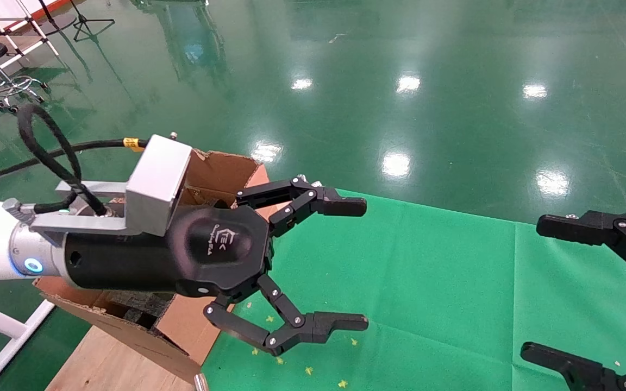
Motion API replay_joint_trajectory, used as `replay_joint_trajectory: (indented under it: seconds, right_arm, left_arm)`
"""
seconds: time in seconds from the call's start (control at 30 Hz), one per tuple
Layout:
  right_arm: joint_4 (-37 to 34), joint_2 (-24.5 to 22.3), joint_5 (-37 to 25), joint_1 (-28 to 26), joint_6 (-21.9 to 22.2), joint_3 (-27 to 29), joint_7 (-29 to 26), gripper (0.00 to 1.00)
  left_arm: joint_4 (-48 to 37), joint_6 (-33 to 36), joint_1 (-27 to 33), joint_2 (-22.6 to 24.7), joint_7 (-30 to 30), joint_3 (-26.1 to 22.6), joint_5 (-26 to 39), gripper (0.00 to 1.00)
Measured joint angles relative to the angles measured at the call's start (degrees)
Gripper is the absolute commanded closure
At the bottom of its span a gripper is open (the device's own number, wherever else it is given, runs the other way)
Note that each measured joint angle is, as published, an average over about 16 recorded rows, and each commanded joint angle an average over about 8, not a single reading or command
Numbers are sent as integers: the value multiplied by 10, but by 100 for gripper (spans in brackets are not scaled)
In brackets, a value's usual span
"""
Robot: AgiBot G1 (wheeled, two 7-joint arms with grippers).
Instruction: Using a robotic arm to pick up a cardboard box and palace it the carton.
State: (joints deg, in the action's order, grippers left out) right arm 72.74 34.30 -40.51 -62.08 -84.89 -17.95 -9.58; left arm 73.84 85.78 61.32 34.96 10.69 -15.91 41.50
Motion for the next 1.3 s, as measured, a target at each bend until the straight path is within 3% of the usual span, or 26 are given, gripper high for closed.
replay_joint_trajectory:
  seconds: [1.3]
  right_arm:
    - [0,0,0,0,0,0,0,0]
  left_arm:
    - [-5,-2,4,1,1,-2,6,0]
